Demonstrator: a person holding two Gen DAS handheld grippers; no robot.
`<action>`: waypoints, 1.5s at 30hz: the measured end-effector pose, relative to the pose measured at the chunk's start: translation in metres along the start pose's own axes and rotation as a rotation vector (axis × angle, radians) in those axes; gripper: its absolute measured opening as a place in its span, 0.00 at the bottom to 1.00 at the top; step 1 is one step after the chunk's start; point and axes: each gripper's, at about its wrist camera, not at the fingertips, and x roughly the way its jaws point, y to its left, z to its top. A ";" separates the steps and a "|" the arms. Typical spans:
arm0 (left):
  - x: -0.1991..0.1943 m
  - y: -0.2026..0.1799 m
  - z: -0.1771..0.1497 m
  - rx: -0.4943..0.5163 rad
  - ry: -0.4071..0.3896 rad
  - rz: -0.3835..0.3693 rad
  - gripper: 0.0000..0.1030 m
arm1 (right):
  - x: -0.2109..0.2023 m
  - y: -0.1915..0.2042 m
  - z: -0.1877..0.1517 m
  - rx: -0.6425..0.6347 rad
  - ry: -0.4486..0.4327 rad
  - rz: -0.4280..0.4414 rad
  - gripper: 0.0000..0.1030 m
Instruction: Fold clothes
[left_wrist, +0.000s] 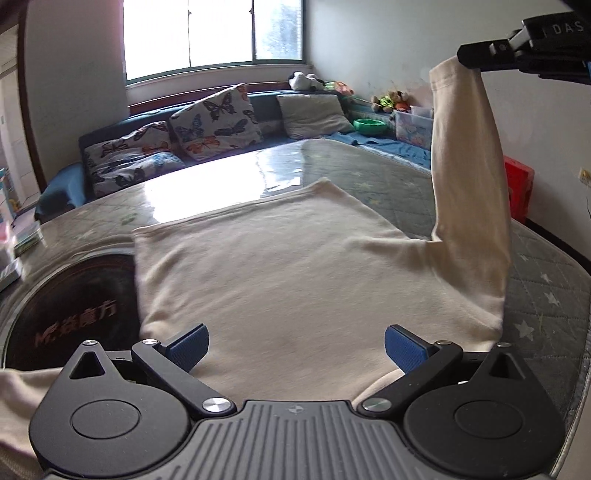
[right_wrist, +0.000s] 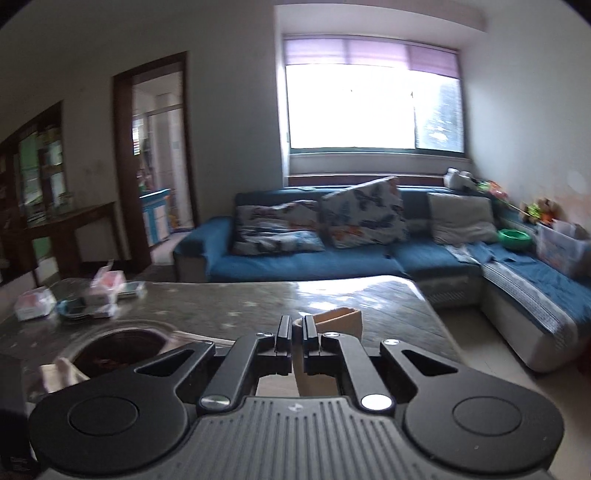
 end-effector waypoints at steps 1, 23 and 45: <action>-0.003 0.005 -0.002 -0.012 -0.002 0.006 1.00 | 0.005 0.012 -0.001 -0.012 0.010 0.022 0.04; -0.033 0.044 -0.029 -0.080 -0.027 0.055 1.00 | 0.030 0.071 -0.038 -0.137 0.189 0.098 0.19; -0.001 0.034 -0.018 -0.062 -0.005 -0.038 0.74 | 0.054 0.019 -0.121 -0.083 0.390 0.058 0.32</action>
